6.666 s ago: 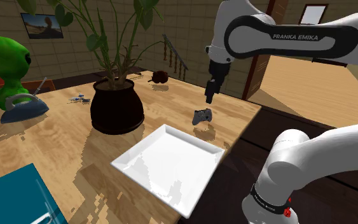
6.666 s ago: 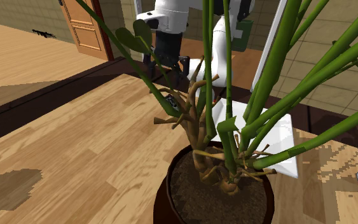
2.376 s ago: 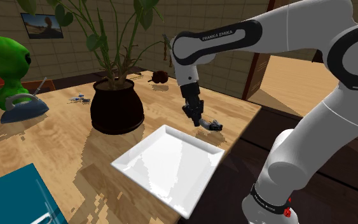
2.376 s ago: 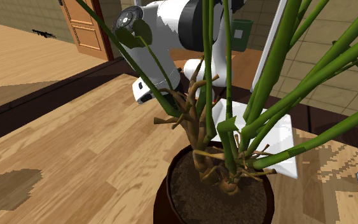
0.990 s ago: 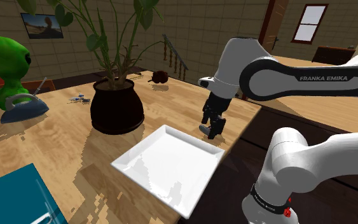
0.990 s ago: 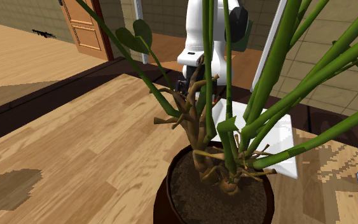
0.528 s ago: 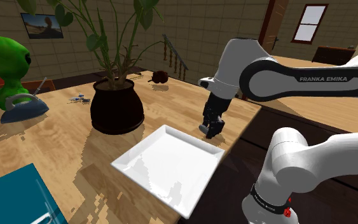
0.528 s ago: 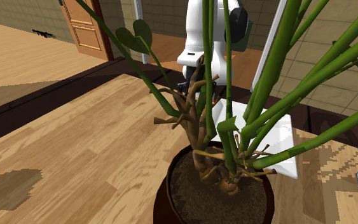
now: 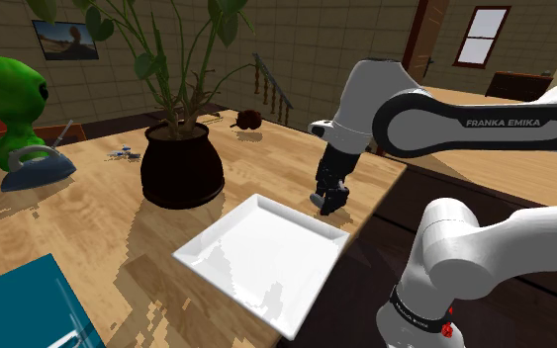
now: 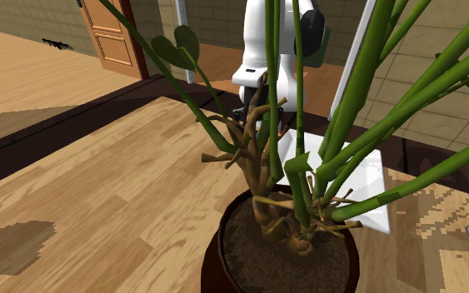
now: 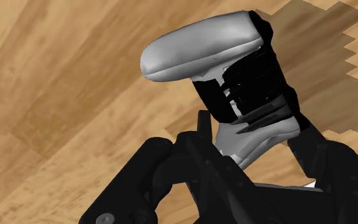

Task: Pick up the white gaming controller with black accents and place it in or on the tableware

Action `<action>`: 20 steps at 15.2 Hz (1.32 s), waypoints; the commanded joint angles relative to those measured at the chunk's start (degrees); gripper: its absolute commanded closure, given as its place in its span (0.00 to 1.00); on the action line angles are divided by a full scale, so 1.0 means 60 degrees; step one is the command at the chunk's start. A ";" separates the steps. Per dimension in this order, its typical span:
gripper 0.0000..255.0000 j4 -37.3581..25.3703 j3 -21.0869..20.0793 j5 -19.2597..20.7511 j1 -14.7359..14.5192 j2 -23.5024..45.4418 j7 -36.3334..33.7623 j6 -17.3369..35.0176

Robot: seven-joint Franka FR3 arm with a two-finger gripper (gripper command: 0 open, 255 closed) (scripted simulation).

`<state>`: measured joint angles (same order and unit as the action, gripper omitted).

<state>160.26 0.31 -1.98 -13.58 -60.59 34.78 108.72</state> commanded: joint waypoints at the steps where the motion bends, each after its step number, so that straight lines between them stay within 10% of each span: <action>1: 1.00 0.0001 0.0000 0.0000 0.0000 -0.0001 0.0000 0.0002; 20: 1.00 -0.2495 -0.0228 -0.0143 -0.0095 0.0605 -0.0289 -0.1878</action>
<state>145.80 -0.46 -2.41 -13.92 -57.45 33.64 97.46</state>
